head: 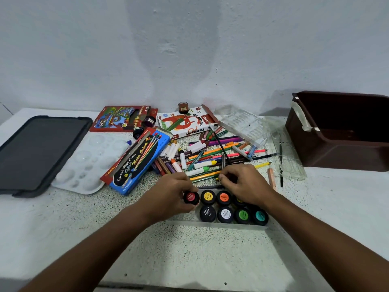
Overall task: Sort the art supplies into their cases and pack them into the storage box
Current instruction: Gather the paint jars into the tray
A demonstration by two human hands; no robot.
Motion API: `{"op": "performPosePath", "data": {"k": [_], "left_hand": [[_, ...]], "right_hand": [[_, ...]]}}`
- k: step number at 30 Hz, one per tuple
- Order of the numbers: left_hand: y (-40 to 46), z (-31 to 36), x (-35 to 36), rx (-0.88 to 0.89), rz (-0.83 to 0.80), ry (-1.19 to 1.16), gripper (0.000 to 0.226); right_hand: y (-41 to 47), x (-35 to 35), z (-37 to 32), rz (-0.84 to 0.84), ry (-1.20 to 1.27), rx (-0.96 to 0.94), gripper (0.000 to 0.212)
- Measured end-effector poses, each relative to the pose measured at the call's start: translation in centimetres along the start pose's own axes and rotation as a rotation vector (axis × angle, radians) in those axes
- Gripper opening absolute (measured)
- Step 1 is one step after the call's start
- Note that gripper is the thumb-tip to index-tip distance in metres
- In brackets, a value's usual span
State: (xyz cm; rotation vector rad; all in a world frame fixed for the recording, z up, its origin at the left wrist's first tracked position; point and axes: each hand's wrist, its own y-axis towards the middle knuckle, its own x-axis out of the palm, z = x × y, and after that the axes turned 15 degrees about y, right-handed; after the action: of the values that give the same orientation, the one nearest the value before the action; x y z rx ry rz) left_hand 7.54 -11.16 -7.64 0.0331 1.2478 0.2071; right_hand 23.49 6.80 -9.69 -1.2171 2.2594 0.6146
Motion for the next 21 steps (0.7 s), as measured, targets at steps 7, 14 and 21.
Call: {"op": "performPosePath", "data": {"k": [7,14,21], "left_hand": [[0.2,-0.4,0.7,0.009,0.0,0.044,0.04],[0.1,-0.6,0.8,0.076,0.007,0.062,0.035],[0.1,-1.0,1.3,0.114,0.006,0.071,0.027]], "right_hand": [[0.0,0.1,0.0,-0.009,-0.014,0.008,0.014],[0.1,0.1,-0.2,-0.019,-0.035,0.012,0.015],[0.0,0.0,-0.3,-0.023,-0.055,0.014,0.016]]}}
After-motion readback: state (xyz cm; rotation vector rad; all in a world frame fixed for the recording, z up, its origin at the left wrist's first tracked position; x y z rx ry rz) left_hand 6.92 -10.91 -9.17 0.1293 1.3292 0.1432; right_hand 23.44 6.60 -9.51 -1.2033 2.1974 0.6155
